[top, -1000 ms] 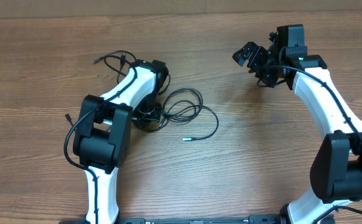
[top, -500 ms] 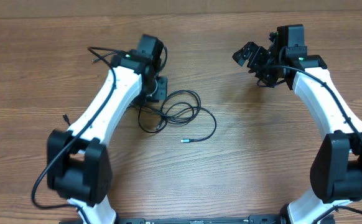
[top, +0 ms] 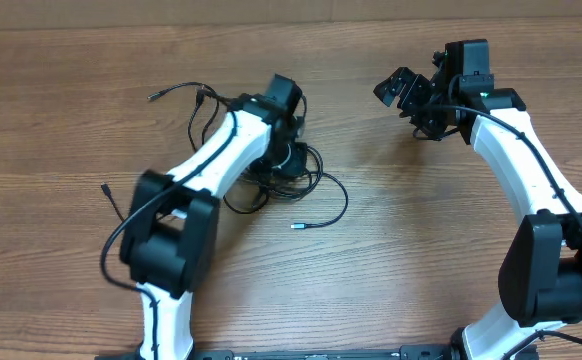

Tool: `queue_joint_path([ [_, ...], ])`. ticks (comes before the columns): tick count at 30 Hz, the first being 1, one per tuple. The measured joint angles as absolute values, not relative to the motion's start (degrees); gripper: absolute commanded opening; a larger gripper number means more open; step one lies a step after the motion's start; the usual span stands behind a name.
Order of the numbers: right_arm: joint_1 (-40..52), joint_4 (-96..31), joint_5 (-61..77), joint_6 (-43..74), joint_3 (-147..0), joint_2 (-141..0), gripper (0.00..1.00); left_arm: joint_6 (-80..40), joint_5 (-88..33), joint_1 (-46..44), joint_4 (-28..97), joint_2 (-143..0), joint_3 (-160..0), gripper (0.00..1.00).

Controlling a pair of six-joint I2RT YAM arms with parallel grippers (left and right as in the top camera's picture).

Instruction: Untangle cables

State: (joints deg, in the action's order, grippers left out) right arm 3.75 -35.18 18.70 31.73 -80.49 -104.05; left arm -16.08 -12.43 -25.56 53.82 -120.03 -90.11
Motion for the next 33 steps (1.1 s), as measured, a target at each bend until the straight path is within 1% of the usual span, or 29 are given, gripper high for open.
queue_joint_path([
  [1, 3.73, -35.11, 18.70, 31.70, -80.49, -104.03, 1.00, -16.08, -12.16, -26.06, 53.71, -121.64, -90.11, 0.49],
  [4, 3.73, -35.11, 18.68, 31.70, -80.49, -104.03, 1.00, -16.10, -12.03, -26.55, 53.56, -124.01, -90.43, 0.47],
  [6, 3.73, -35.16, 18.72, 31.73, -80.49, -104.03, 1.00, -16.08, -11.99, -26.55, 53.58, -124.01, -90.43, 0.43],
  [10, 3.73, -35.16, 18.70, 31.70, -80.49, -104.03, 1.00, -16.08, -11.84, -26.55, 53.54, -124.03, -90.43, 0.47],
  [11, 3.75, -35.16, 18.68, 31.68, -80.49, -104.05, 1.00, -16.10, -11.86, -26.55, 53.45, -124.03, -90.43, 0.44],
  [13, 3.75, -35.18, 18.70, 31.70, -80.49, -104.05, 1.00, -16.08, -11.84, -26.55, 52.69, -124.03, -90.43, 0.20],
  [14, 3.75, -35.14, 18.68, 31.68, -80.49, -104.03, 1.00, -16.08, -11.79, -26.55, 52.38, -124.07, -90.43, 0.14],
  [16, 3.73, -35.18, 18.68, 31.70, -80.49, -104.03, 1.00, -16.01, -11.77, -26.50, 52.03, -124.42, -90.41, 0.09],
  [17, 3.75, -35.18, 18.70, 31.68, -80.49, -104.05, 1.00, -15.97, -11.77, -26.50, 51.99, -124.42, -90.41, 0.04],
  [24, 3.73, -35.14, 18.68, 31.70, -80.49, -104.03, 1.00, -15.92, -11.81, -26.50, 51.66, -124.51, -90.41, 0.04],
  [29, 3.73, -35.11, 18.70, 31.73, -80.49, -104.05, 1.00, -15.88, -13.34, -26.11, 53.95, -124.27, -90.45, 0.04],
  [31, 3.75, -35.14, 18.68, 31.70, -80.49, -104.03, 1.00, -15.84, -13.37, -26.11, 54.85, -122.21, -90.43, 0.04],
  [33, 3.75, -35.11, 18.68, 31.70, -80.49, -104.03, 1.00, -15.40, -13.54, -26.11, 57.01, -116.84, -90.43, 0.04],
])
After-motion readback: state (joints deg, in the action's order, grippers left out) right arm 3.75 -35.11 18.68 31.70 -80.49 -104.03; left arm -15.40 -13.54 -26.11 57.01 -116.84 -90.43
